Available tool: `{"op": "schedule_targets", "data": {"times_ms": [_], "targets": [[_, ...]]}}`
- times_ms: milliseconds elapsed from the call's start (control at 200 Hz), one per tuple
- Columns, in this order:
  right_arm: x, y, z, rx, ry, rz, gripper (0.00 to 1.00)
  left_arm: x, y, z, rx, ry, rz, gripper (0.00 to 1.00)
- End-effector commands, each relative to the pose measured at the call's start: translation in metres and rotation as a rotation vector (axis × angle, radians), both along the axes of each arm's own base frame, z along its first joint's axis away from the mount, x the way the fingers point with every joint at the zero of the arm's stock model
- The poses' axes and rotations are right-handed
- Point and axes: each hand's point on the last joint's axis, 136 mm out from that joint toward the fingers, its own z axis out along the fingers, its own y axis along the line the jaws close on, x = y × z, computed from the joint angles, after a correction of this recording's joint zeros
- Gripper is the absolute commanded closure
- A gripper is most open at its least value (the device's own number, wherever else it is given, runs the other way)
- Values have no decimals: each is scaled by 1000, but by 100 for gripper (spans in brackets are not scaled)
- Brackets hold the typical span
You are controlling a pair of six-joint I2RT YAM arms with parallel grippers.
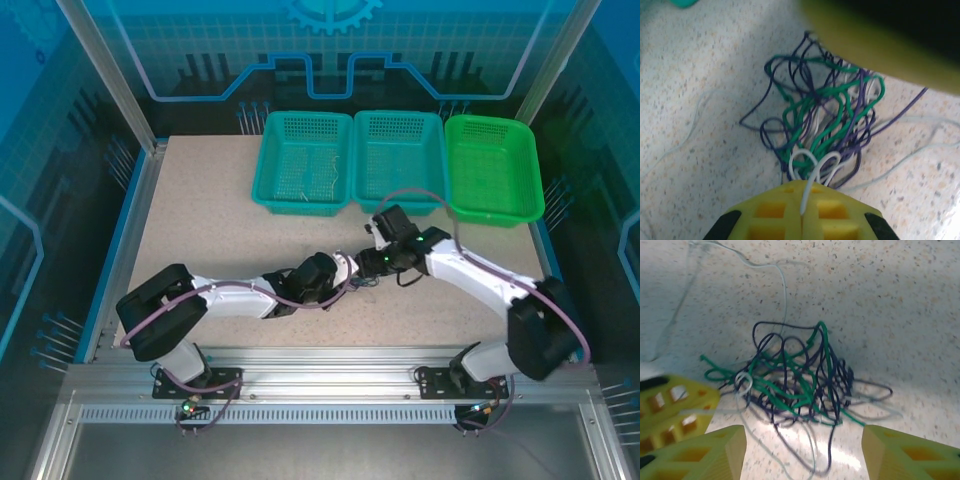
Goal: Untangle the cables
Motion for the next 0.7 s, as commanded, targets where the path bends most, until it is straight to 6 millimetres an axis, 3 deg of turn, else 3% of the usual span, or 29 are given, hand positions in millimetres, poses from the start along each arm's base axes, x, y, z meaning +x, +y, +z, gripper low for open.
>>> {"op": "schedule_targets", "data": {"times_ms": [0, 60, 165, 325, 370, 435, 535, 610, 695], "targets": [[-1, 15, -21, -91, 66, 47, 34, -6, 6, 2, -26, 14, 15, 100], [-1, 18, -38, -149, 121, 36, 32, -8, 7, 1, -28, 18, 14, 100], [-1, 3, -67, -310, 184, -42, 31, -7, 13, 4, -23, 2, 33, 100], [-10, -1, -92, -324, 242, -87, 38, 0, 30, 17, -47, -48, 133, 100], [-11, -5, -97, -341, 253, -93, 43, 1, 33, 20, -55, -59, 156, 100], [-10, -13, -100, -378, 250, -112, 60, 3, 38, 25, -62, -71, 186, 100], [-4, -34, -94, -415, 203, -176, 97, 7, 45, 32, -60, -93, 225, 100], [3, -51, -81, -394, 159, -244, 100, 9, 54, 39, -61, -116, 266, 100], [12, -83, -64, -350, 109, -368, 100, 14, 70, 49, -83, -131, 335, 100]]}}
